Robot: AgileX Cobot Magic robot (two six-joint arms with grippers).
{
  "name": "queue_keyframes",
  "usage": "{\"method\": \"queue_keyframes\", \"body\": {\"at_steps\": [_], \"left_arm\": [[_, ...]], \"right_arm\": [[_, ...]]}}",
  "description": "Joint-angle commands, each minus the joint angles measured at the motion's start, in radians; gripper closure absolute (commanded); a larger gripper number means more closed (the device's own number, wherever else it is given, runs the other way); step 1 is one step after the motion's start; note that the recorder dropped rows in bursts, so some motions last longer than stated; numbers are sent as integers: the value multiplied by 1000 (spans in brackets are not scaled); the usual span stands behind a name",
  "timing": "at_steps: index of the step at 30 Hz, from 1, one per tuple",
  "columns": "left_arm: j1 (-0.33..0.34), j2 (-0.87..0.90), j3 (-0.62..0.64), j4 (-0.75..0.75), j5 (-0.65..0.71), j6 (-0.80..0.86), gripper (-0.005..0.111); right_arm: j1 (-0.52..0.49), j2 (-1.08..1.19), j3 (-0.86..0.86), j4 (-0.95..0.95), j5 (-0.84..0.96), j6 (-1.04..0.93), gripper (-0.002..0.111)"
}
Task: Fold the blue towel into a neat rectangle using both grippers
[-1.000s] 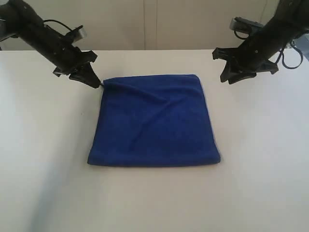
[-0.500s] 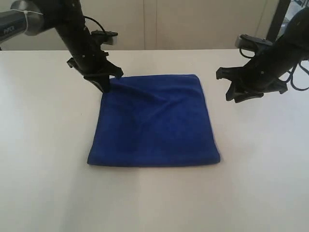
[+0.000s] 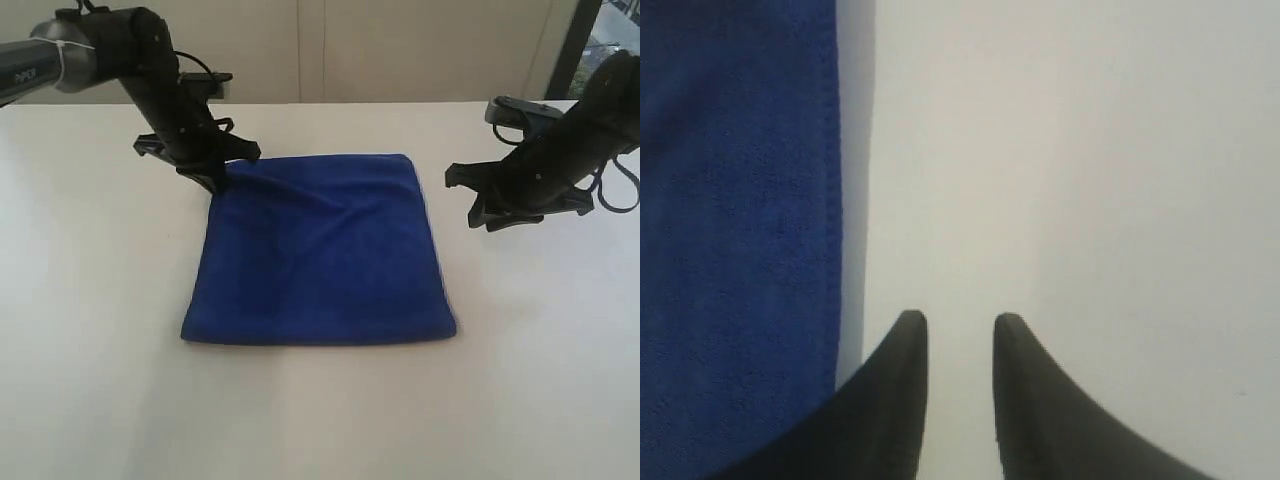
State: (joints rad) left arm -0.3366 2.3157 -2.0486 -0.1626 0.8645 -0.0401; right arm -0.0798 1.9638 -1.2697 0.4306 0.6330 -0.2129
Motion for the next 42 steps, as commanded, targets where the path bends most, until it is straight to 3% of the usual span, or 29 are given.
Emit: {"method": "queue_keyframes", "body": {"at_steps": [1, 17, 26, 42], "left_arm": [[-4, 0, 44, 3, -12, -24, 107], [-4, 0, 62, 3, -34, -61, 106], [-4, 0, 64, -3, -34, -76, 64], [-5, 39, 64, -65, -25, -74, 63]], "right_arm": [[1, -11, 5, -5, -10, -3, 85], [1, -11, 5, -5, -12, -11, 85], [1, -11, 5, -5, -12, -15, 85], [1, -11, 5, -5, -16, -15, 85]]}}
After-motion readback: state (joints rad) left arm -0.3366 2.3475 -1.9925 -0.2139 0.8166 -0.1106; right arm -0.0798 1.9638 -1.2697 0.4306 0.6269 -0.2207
